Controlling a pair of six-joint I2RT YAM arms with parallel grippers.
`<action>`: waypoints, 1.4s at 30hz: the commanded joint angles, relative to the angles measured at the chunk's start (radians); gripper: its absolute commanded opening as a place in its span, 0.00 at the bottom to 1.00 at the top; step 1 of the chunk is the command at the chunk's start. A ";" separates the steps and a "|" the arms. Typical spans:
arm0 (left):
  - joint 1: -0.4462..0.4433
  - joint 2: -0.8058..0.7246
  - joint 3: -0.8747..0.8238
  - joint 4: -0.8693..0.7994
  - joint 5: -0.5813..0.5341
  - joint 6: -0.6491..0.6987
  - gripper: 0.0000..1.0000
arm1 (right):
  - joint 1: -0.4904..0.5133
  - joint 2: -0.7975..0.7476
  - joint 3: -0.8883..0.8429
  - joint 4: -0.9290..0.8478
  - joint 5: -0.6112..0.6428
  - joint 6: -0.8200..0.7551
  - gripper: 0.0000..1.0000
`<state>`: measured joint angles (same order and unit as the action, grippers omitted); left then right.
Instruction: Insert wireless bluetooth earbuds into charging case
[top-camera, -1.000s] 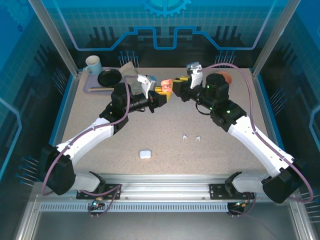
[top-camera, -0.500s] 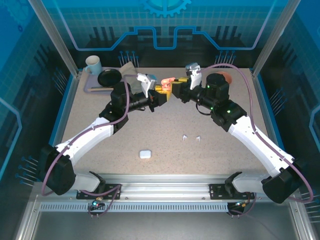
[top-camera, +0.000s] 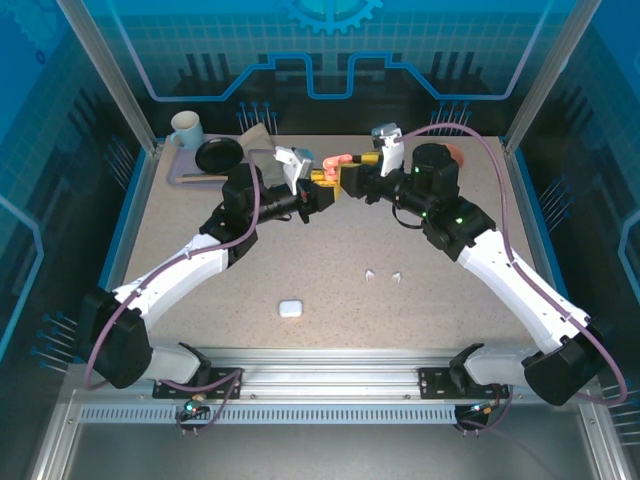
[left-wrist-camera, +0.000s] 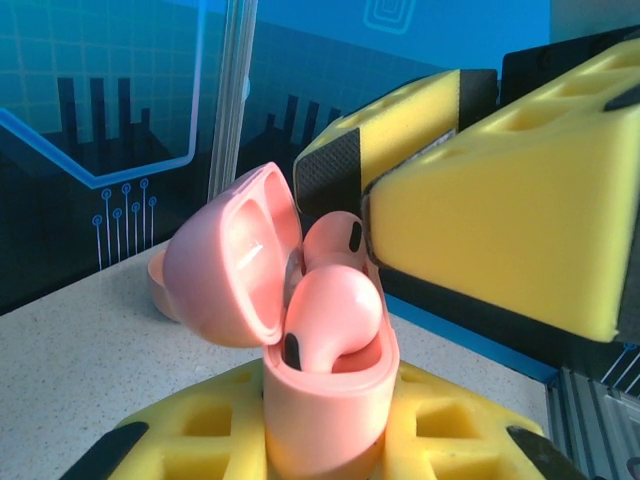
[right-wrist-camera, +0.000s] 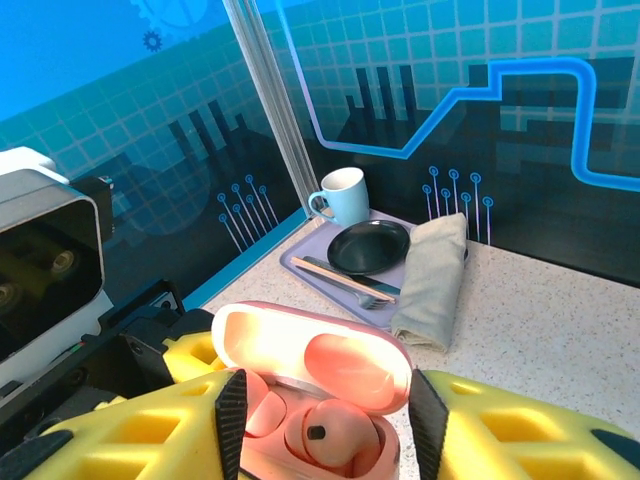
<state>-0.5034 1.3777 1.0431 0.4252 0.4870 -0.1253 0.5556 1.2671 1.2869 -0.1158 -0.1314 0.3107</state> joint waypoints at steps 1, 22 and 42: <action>-0.006 0.003 0.009 0.049 0.007 0.009 0.00 | -0.013 -0.001 0.035 -0.003 0.026 0.031 0.53; -0.006 -0.004 -0.051 0.060 0.029 0.059 0.00 | -0.156 0.118 0.310 -0.260 -0.060 0.182 0.69; -0.006 0.055 -0.032 0.011 0.056 0.134 0.00 | -0.143 0.601 0.878 -0.936 -0.193 0.090 0.53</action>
<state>-0.5034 1.4216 0.9977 0.4152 0.5220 -0.0162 0.3958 1.8790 2.1113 -0.9695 -0.2932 0.4324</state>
